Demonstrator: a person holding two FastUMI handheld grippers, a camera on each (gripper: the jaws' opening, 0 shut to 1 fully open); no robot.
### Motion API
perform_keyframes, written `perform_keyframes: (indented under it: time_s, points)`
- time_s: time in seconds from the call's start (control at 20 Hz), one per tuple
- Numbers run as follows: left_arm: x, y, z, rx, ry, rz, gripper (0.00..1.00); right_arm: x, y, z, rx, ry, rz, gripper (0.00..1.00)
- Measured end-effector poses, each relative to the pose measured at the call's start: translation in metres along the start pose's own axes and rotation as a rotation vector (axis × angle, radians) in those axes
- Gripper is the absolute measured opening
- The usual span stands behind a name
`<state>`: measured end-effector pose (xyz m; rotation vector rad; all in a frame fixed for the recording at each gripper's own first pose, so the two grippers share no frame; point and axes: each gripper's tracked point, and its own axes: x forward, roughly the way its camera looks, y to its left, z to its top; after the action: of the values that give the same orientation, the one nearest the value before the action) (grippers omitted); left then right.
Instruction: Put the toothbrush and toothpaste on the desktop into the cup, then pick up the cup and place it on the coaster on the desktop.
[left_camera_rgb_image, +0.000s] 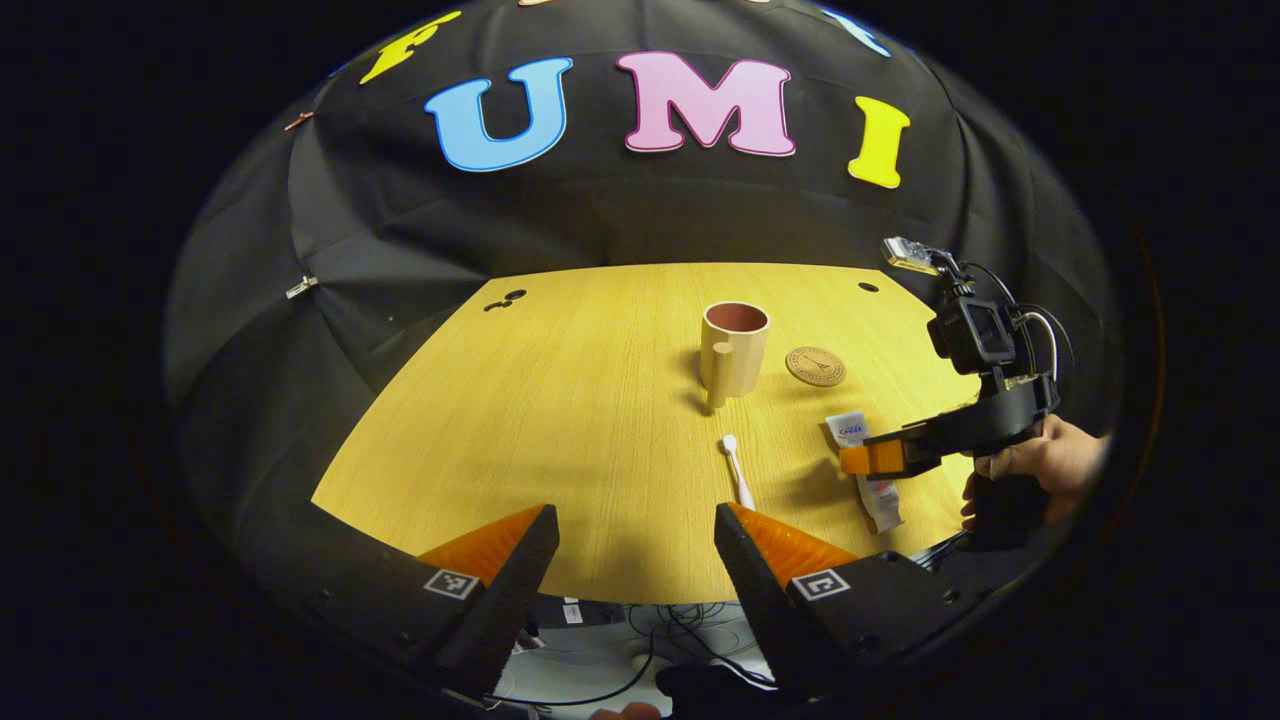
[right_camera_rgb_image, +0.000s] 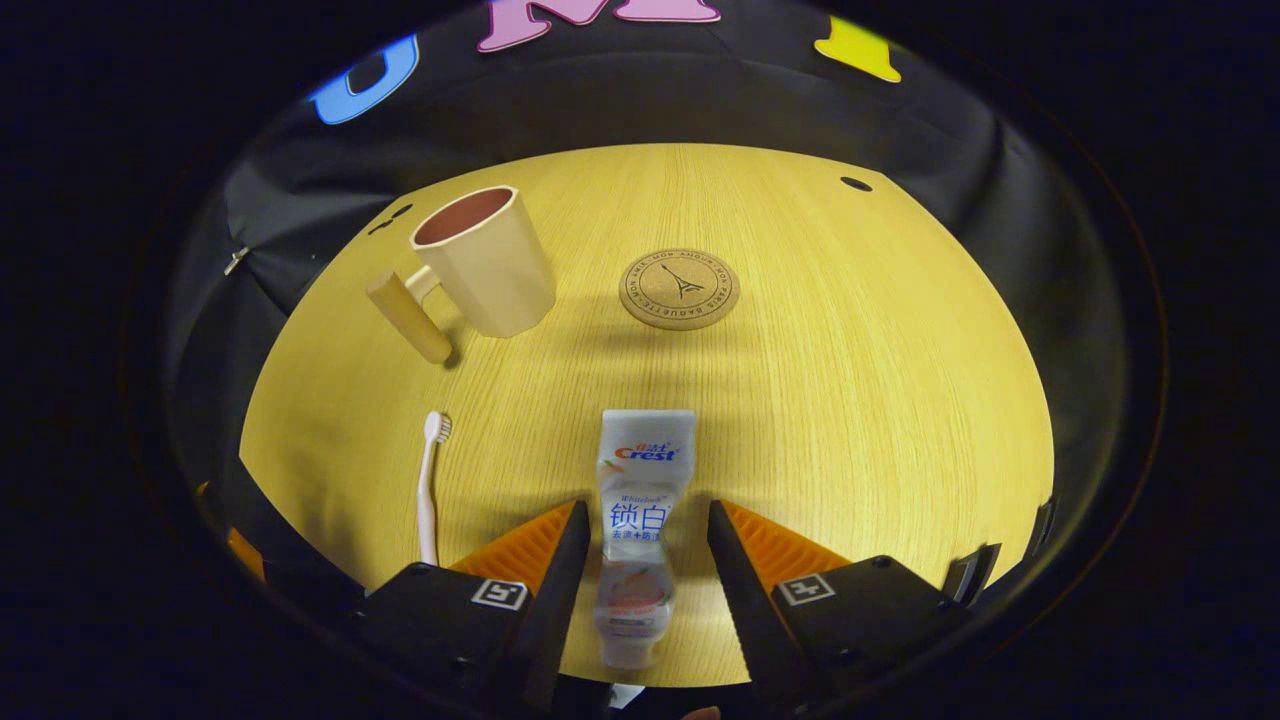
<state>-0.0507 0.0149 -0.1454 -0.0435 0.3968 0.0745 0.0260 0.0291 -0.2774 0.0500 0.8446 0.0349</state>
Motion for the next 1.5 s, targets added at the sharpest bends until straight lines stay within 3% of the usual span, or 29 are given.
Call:
perform_keyframes:
  time_s: [0.25, 0.3, 0.35, 0.4, 0.5, 0.55, 0.7, 0.75, 0.8, 1.1, 1.5]
  points:
    - [0.005, -0.002, -0.002, -0.011, 0.009, 0.002, 0.97, 0.006, -0.002, -0.002, -0.024, 0.039, -0.026, 0.59]
    - [0.006, -0.006, -0.002, -0.013, 0.014, -0.006, 0.97, 0.008, -0.003, -0.004, -0.031, 0.054, -0.025, 0.46]
    - [0.008, -0.009, -0.002, -0.013, 0.018, -0.013, 0.98, 0.006, -0.004, -0.003, -0.042, 0.059, -0.019, 0.47]
    - [0.011, -0.012, -0.001, -0.013, 0.020, -0.018, 0.98, 0.008, -0.004, -0.003, -0.052, 0.062, 0.001, 0.39]
    - [0.015, -0.020, 0.000, -0.013, 0.023, -0.029, 0.98, 0.007, -0.004, -0.003, -0.063, 0.056, 0.039, 0.36]
    - [0.018, -0.024, 0.001, -0.012, 0.024, -0.036, 0.98, 0.007, -0.005, -0.002, -0.059, 0.054, 0.055, 0.27]
    - [0.026, -0.034, 0.001, -0.007, 0.037, -0.055, 0.98, 0.001, -0.005, 0.004, -0.038, 0.000, 0.106, 0.30]
    - [0.029, -0.037, 0.000, -0.004, 0.043, -0.060, 0.98, -0.005, -0.006, 0.009, -0.041, -0.029, 0.124, 0.24]
    - [0.032, -0.040, 0.000, -0.001, 0.049, -0.066, 0.98, -0.013, -0.006, 0.014, -0.039, -0.058, 0.147, 0.30]
    - [0.057, -0.063, -0.007, 0.015, 0.100, -0.098, 0.98, -0.075, -0.009, 0.047, 0.021, -0.211, 0.273, 0.30]
    - [0.106, -0.084, -0.020, 0.032, 0.185, -0.111, 0.94, -0.135, -0.045, 0.072, 0.028, -0.326, 0.281, 0.30]
